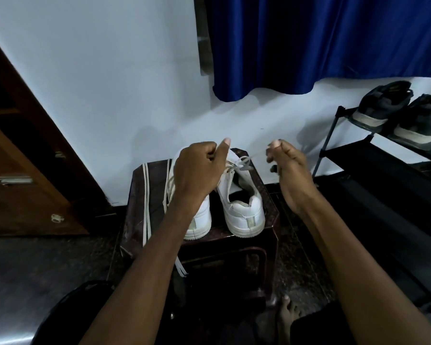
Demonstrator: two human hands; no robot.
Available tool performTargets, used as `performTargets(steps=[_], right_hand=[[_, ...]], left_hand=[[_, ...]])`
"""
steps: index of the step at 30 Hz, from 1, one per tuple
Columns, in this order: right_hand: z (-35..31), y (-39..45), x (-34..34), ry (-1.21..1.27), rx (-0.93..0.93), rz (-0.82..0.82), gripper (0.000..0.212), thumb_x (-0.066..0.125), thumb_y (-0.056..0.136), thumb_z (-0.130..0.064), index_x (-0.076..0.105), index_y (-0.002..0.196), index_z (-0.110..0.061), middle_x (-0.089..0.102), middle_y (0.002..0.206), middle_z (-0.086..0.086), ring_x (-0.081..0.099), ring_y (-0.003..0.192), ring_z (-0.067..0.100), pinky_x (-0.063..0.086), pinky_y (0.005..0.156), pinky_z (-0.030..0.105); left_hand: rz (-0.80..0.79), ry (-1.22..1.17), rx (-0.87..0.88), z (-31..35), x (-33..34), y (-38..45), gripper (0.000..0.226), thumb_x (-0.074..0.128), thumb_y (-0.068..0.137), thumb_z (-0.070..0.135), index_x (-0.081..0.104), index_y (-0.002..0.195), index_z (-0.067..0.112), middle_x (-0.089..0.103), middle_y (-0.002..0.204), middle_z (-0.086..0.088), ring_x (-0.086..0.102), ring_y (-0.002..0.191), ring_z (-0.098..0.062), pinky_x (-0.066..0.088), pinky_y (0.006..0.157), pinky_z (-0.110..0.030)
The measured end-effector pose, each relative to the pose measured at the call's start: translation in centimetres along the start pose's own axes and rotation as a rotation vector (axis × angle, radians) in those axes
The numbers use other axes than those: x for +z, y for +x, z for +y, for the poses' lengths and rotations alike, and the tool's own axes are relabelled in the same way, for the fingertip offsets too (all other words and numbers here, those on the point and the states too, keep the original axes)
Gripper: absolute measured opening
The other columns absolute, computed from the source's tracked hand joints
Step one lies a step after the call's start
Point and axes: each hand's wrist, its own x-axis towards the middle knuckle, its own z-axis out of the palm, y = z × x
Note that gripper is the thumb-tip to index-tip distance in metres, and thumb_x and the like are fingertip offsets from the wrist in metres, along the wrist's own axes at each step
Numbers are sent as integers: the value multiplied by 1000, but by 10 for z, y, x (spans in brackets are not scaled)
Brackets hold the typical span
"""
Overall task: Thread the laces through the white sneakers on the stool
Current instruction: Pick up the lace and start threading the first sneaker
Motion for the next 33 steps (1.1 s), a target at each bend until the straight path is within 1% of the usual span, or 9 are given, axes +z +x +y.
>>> performTargets(steps=[4, 7, 11, 13, 17, 20, 24, 29, 33], right_hand=[[-6, -1, 13, 687, 264, 73, 40, 38, 112, -33, 48, 78, -16, 68, 84, 11, 70, 84, 25, 57, 75, 33], [-3, -2, 19, 724, 294, 83, 38, 40, 112, -35, 46, 81, -15, 49, 67, 5, 58, 66, 23, 56, 69, 33], [6, -4, 24, 321, 201, 64, 41, 45, 111, -36, 52, 74, -19, 43, 65, 0, 44, 62, 19, 40, 60, 29], [9, -6, 25, 169, 133, 36, 43, 48, 111, -35, 55, 69, -24, 43, 67, -1, 40, 65, 19, 36, 60, 30], [7, -7, 24, 53, 77, 24, 35, 48, 111, -29, 51, 79, -17, 42, 67, -4, 37, 61, 11, 32, 56, 26], [10, -4, 21, -155, 7, -4, 28, 59, 106, -28, 53, 86, -10, 54, 72, -5, 48, 65, 8, 43, 62, 28], [12, -4, 12, -699, -98, -94, 30, 76, 91, -46, 57, 87, -22, 64, 75, -9, 59, 69, 7, 45, 62, 30], [1, -4, -1, -875, -58, -190, 41, 79, 82, -59, 65, 70, -22, 67, 68, -4, 62, 67, 11, 45, 62, 30], [-2, -2, -8, -789, -15, -196, 40, 79, 88, -46, 67, 60, -22, 61, 54, -14, 55, 54, 0, 42, 62, 27]], left_hand=[[-126, -668, -365, 13, 9, -5, 64, 53, 102, 61, 70, 76, 5, 48, 64, -13, 44, 58, -18, 38, 60, -31], [-216, -754, -456, 12, 15, -8, 65, 46, 101, 69, 79, 81, 16, 72, 80, -18, 62, 75, -23, 49, 75, -36], [-65, -192, -71, 5, 15, -3, 57, 48, 107, 53, 58, 67, 13, 58, 55, 4, 54, 55, -9, 38, 62, -36], [-35, 51, 68, 6, 10, 0, 50, 48, 108, 47, 49, 71, 15, 50, 57, 6, 48, 56, -17, 29, 60, -38], [-23, 407, 91, 1, -3, 5, 52, 31, 108, 58, 70, 107, 24, 76, 94, -4, 68, 90, -35, 43, 70, -39], [-40, 458, 55, 0, -12, 4, 71, 24, 103, 71, 70, 82, 21, 70, 77, -1, 65, 76, -30, 37, 65, -34], [-71, 25, -143, 7, -14, 6, 70, 47, 103, 64, 37, 55, 14, 38, 49, 4, 41, 53, -17, 30, 56, -33], [-129, -1023, -555, 24, -16, 8, 56, 47, 106, 57, 58, 67, 18, 65, 66, -2, 66, 69, -15, 57, 78, -34], [-93, -806, -393, 16, -14, 7, 52, 46, 106, 58, 41, 76, 16, 35, 60, 5, 35, 53, -11, 35, 58, -31]])
